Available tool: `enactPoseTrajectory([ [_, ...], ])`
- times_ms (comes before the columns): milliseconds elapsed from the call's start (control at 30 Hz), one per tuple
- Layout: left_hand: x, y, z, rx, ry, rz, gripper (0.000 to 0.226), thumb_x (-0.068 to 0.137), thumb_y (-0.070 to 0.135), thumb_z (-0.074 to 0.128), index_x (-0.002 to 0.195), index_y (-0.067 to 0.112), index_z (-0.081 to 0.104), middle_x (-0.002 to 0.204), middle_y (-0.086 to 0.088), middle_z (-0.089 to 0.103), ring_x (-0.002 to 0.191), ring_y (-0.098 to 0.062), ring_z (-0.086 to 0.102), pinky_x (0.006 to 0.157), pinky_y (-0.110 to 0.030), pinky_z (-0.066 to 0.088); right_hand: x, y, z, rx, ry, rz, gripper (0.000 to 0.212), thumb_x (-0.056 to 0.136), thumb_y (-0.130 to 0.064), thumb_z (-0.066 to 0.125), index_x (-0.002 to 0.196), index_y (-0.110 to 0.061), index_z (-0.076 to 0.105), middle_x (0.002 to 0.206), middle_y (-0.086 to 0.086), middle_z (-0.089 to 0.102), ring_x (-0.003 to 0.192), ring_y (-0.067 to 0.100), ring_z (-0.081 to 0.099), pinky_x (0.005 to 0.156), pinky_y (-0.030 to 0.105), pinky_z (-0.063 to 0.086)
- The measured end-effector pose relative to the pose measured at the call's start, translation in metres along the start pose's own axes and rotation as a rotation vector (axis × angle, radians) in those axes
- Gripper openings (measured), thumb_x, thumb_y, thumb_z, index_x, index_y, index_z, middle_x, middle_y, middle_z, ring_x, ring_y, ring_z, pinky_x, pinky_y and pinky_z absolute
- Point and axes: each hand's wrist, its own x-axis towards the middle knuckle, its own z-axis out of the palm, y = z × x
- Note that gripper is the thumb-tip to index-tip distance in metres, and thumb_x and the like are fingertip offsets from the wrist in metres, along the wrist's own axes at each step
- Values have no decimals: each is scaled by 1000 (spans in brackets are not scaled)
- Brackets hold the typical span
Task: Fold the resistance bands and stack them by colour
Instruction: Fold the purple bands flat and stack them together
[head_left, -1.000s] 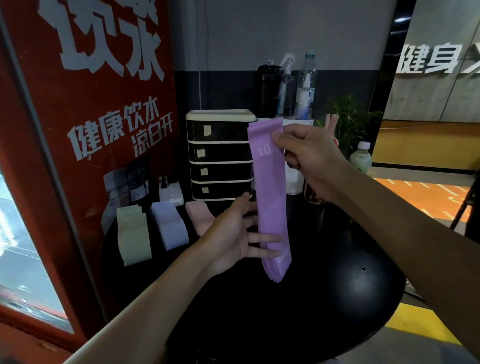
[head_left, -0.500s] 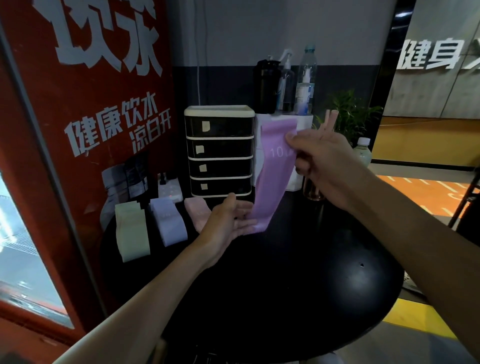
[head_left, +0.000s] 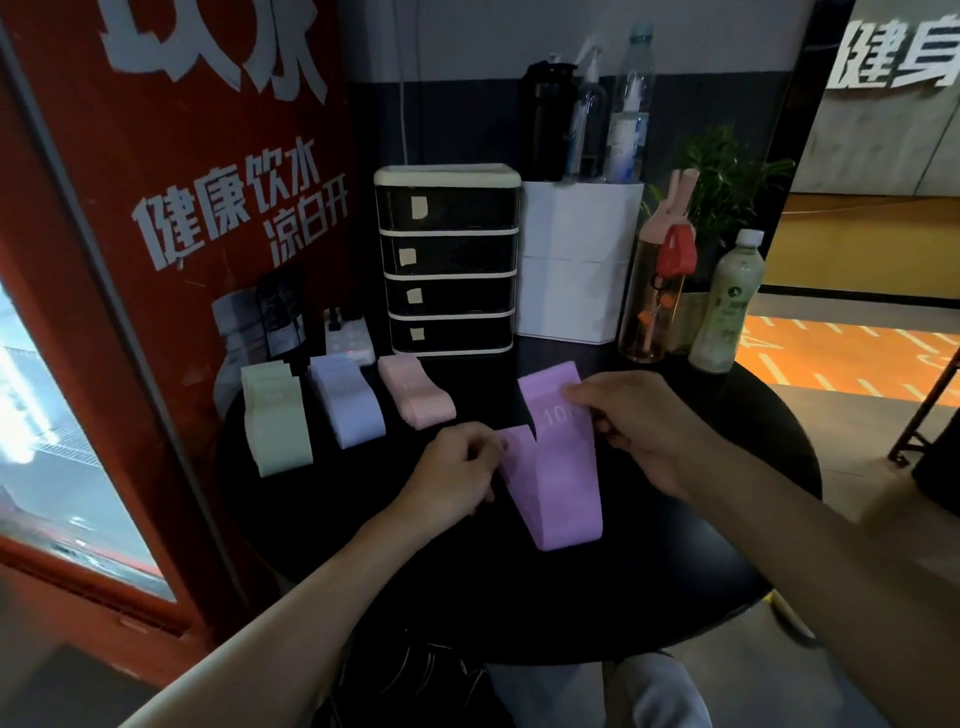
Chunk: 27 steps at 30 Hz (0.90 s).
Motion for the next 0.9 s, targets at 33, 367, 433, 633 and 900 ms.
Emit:
enactPoseTrajectory([
  [33, 5, -3, 0, -2, 52, 23, 21, 103, 19, 48, 91, 20, 65, 85, -2, 67, 61, -6, 59, 53, -21, 43, 1, 2, 4, 8, -2, 9, 18, 89, -14, 64, 72, -8, 66, 68, 3, 64, 58, 9, 55, 55, 21, 40],
  [367, 31, 6, 0, -249, 77, 18, 41, 105, 35, 39, 102, 7, 68, 89, 0, 68, 76, -3, 60, 71, -19, 46, 23, 26, 37, 68, 33, 125, 23, 86, -7, 65, 94, 14, 65, 88, 22, 70, 74, 25, 63, 69, 33, 48],
  [433, 35, 5, 1, -283, 72, 27, 39, 104, 36, 43, 108, 5, 66, 91, -4, 68, 72, -1, 62, 66, -16, 48, 25, 30, 39, 64, 48, 138, 23, 86, -7, 64, 95, 14, 66, 95, 26, 71, 74, 26, 64, 70, 34, 49],
  [633, 47, -4, 3, -209, 138, 122, 10, 91, 4, 67, 98, 10, 69, 76, 2, 65, 64, 2, 63, 59, -14, 50, 28, 37, 36, 19, 41, 117, 25, 90, -8, 62, 94, 16, 65, 92, 27, 70, 72, 22, 63, 66, 30, 49],
  [900, 59, -11, 10, -82, 150, 117, 12, 88, 4, 69, 90, 16, 70, 78, -1, 66, 69, -12, 61, 67, -24, 55, 5, 50, 25, -334, -2, 32, 38, 88, -17, 62, 112, 13, 58, 110, 28, 63, 92, 31, 65, 85, 41, 52],
])
